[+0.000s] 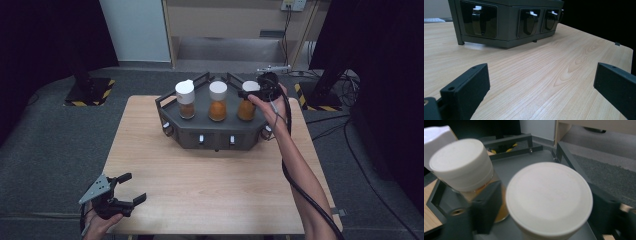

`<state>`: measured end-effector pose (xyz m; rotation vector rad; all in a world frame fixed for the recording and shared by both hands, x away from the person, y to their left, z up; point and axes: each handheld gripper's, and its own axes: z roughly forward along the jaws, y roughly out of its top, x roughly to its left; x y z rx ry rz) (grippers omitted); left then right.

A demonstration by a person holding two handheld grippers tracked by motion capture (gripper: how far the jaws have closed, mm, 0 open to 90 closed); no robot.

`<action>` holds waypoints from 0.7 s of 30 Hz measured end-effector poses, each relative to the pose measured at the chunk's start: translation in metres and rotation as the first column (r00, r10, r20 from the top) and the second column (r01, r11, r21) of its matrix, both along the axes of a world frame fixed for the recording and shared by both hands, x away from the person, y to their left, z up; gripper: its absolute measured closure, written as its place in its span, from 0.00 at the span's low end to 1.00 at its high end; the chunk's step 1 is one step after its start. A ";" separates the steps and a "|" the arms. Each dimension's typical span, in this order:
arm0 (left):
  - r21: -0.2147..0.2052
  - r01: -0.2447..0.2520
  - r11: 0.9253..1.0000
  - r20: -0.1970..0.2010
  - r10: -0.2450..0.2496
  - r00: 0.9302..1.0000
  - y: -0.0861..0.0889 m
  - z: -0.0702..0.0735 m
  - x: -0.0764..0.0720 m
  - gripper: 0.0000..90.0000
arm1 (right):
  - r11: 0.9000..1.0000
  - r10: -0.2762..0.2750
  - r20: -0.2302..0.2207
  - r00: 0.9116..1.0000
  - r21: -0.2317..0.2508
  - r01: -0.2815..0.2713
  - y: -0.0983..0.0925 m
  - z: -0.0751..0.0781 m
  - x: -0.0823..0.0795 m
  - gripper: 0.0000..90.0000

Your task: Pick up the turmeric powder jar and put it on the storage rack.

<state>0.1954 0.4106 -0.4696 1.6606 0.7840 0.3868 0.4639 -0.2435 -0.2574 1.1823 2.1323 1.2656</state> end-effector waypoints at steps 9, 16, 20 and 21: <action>0.002 0.001 1.000 0.002 -0.001 1.000 -0.001 0.001 0.000 0.00 | 0.999 -0.021 0.064 0.998 0.033 0.019 -0.009 0.020 -0.021 0.04; -0.002 -0.004 1.000 0.000 0.004 1.000 -0.001 0.001 -0.001 0.00 | 0.999 -0.015 0.098 0.995 0.046 0.010 -0.015 0.028 -0.040 0.04; -0.001 -0.004 1.000 0.001 0.004 1.000 -0.002 0.002 -0.002 0.00 | 0.998 -0.025 0.122 0.992 0.056 0.019 -0.017 0.030 -0.053 0.04; 0.001 -0.008 1.000 0.001 0.008 1.000 -0.003 0.002 -0.003 0.00 | 0.998 -0.028 0.130 0.991 0.061 0.020 -0.018 0.029 -0.057 0.03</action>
